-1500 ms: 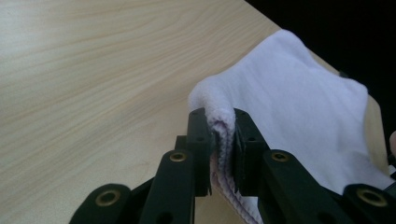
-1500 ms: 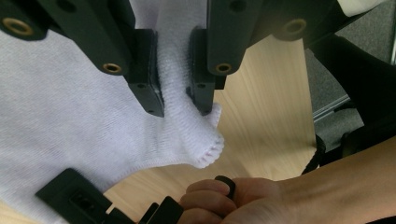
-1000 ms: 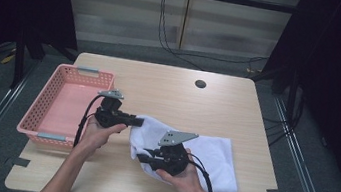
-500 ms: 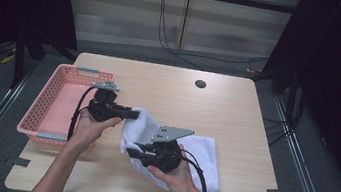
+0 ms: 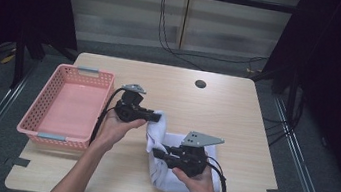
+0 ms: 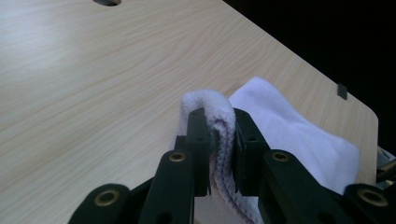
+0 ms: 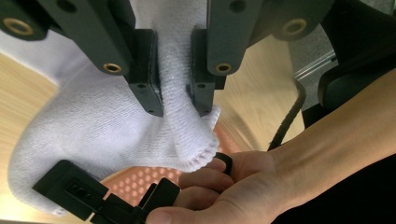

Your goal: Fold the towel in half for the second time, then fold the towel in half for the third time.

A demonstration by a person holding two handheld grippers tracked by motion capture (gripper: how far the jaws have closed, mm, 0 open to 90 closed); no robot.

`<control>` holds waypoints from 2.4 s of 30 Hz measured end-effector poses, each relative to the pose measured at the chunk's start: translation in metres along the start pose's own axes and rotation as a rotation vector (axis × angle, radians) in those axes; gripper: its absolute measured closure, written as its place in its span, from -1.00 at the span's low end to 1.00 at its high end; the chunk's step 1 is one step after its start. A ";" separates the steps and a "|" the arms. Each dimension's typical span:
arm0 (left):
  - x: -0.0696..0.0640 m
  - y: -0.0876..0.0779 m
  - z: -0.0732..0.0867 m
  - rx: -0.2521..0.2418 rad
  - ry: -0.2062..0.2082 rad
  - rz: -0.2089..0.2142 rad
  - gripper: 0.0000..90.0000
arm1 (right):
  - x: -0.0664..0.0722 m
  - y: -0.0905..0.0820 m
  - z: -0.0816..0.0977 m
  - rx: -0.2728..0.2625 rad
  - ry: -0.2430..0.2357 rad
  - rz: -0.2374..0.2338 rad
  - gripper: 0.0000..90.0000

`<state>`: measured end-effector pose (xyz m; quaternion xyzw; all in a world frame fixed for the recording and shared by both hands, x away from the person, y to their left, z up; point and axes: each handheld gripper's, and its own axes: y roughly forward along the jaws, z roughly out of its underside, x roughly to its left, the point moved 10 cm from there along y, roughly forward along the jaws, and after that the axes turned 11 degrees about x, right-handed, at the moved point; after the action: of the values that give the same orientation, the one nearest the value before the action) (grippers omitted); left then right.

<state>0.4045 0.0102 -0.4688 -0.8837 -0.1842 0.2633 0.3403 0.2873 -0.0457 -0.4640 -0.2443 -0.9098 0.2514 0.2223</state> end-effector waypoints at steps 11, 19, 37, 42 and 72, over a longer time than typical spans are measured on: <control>-0.036 0.032 -0.024 0.033 0.069 0.005 0.76 | -0.024 -0.039 0.031 -0.045 0.092 0.044 0.69; -0.050 0.072 -0.036 0.065 0.076 0.042 0.74 | -0.049 -0.065 0.060 -0.036 0.149 0.116 0.61; -0.068 0.123 -0.042 0.036 0.098 0.059 -0.05 | -0.083 -0.103 0.114 0.071 0.217 0.237 -0.28; -0.058 0.091 -0.038 -0.006 0.084 0.015 -0.14 | -0.099 -0.107 0.101 0.058 0.207 0.282 -0.39; -0.088 0.073 0.108 0.172 0.345 -0.064 0.04 | -0.202 -0.051 0.093 0.245 0.206 0.419 0.43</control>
<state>0.2812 -0.0307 -0.5578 -0.8770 -0.1281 0.1116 0.4495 0.3791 -0.2296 -0.5643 -0.4228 -0.7748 0.3741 0.2847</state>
